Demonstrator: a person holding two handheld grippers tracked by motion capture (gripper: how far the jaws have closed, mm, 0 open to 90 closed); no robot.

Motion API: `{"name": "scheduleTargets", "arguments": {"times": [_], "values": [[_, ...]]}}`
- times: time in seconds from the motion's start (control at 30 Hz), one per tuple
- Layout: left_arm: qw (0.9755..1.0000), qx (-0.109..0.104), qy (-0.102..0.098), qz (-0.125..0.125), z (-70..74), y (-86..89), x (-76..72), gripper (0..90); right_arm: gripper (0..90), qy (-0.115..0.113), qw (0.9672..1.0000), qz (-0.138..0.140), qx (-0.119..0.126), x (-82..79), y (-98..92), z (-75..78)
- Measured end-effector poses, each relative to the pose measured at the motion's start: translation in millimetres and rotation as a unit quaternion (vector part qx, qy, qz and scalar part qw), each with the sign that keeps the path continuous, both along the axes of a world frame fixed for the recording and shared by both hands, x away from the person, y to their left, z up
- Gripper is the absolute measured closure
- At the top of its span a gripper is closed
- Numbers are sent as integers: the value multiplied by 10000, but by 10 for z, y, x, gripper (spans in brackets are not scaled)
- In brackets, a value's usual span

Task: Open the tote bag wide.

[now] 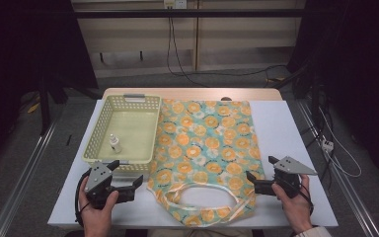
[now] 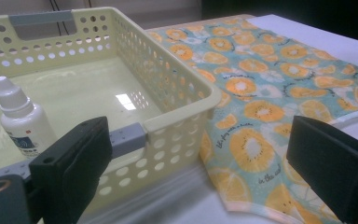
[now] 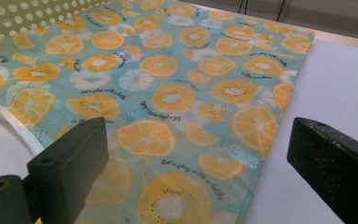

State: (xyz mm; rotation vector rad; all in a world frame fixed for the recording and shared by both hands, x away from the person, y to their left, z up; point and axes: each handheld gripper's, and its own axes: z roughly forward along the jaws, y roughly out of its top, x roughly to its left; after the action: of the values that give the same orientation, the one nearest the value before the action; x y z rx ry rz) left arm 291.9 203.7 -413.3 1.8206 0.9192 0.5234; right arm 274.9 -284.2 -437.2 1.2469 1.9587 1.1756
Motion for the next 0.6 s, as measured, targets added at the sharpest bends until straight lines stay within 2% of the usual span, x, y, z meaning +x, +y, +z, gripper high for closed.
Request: {"name": "scheduleTargets", "arguments": {"times": [0.07, 0.23, 0.4, 0.5, 0.6], "values": [[9999, -96, 67, 3, -6, 0, 6, 61, 54, 18, 10000, -2, 6, 8, 1, -3], [9999, -97, 87, 30, -12, 29, 24, 61, 60, 160, 9999, 20, -17, 67, 7, -23], [10000, -62, 49, 37, -5, 42, 23, 60, 103, 197, 9998, -9, -43, 106, -9, -28], [9999, -63, 65, 52, -7, 37, 37, 60, 86, 212, 9998, -26, -54, 138, -19, -11], [10000, -52, 48, 49, -8, 28, 45, 60, 82, 295, 9993, -12, -221, 226, -39, 49]]}}
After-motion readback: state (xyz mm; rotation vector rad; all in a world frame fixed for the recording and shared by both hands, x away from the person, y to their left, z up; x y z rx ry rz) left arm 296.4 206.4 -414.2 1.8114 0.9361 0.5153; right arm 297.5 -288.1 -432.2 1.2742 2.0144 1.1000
